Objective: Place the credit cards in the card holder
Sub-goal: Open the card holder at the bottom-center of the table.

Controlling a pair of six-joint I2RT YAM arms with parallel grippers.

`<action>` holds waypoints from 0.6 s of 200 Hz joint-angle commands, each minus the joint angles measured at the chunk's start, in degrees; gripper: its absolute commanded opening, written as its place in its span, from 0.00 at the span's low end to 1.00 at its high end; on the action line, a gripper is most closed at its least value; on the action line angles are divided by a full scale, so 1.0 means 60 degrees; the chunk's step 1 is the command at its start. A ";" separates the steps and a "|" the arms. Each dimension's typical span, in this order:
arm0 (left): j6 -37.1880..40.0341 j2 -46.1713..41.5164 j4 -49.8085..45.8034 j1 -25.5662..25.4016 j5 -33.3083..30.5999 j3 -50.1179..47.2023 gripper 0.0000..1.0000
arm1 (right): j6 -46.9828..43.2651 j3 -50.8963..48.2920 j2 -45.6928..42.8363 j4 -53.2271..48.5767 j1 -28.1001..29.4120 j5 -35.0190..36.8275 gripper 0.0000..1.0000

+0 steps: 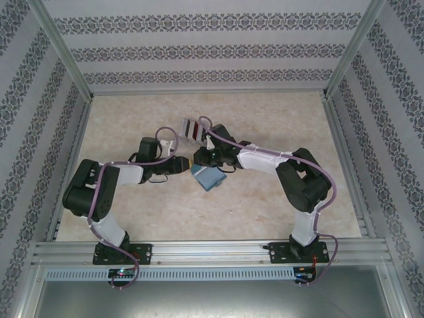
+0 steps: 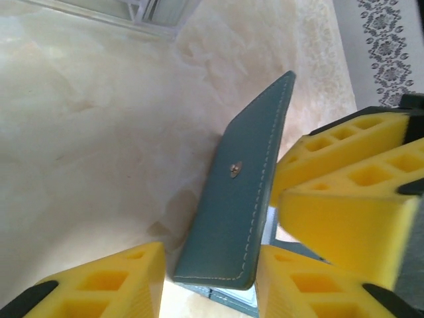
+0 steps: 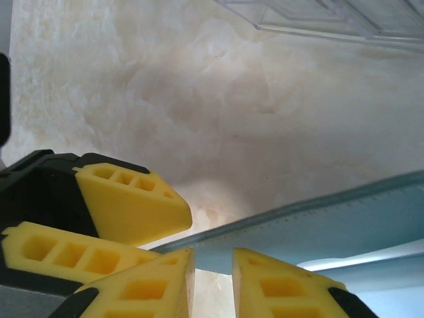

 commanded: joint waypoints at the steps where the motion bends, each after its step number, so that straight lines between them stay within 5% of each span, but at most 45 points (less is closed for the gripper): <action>1: 0.0418 0.0170 -0.0127 -0.0170 -0.0044 0.0199 0.42 | 0.0272 -0.0172 0.0060 0.0205 -0.0088 -0.0320 0.26; 22: 0.0832 0.0461 -0.0672 -0.0436 0.0168 0.0685 0.35 | 0.0340 -0.0334 0.0046 0.0439 -0.0074 -0.0484 0.26; 54: 0.0905 0.0787 -0.0823 -0.0725 0.0257 0.0971 0.11 | 0.0561 -0.0596 -0.0165 0.0643 -0.0147 -0.0348 0.27; 70: 0.0535 0.0629 -0.0731 -0.0724 0.0147 0.0876 0.00 | 0.0788 -0.0900 -0.0617 0.0339 -0.0179 0.0281 0.38; 95: -0.0796 0.0491 -0.0375 -0.0858 0.0388 0.0678 0.00 | 0.1710 -0.1744 -0.1446 0.0112 -0.0116 0.1289 0.50; 120: -0.2068 0.0257 0.0176 -0.1405 -0.0444 0.0139 0.00 | 0.2824 -0.2481 -0.2371 -0.0745 0.0160 0.2596 0.57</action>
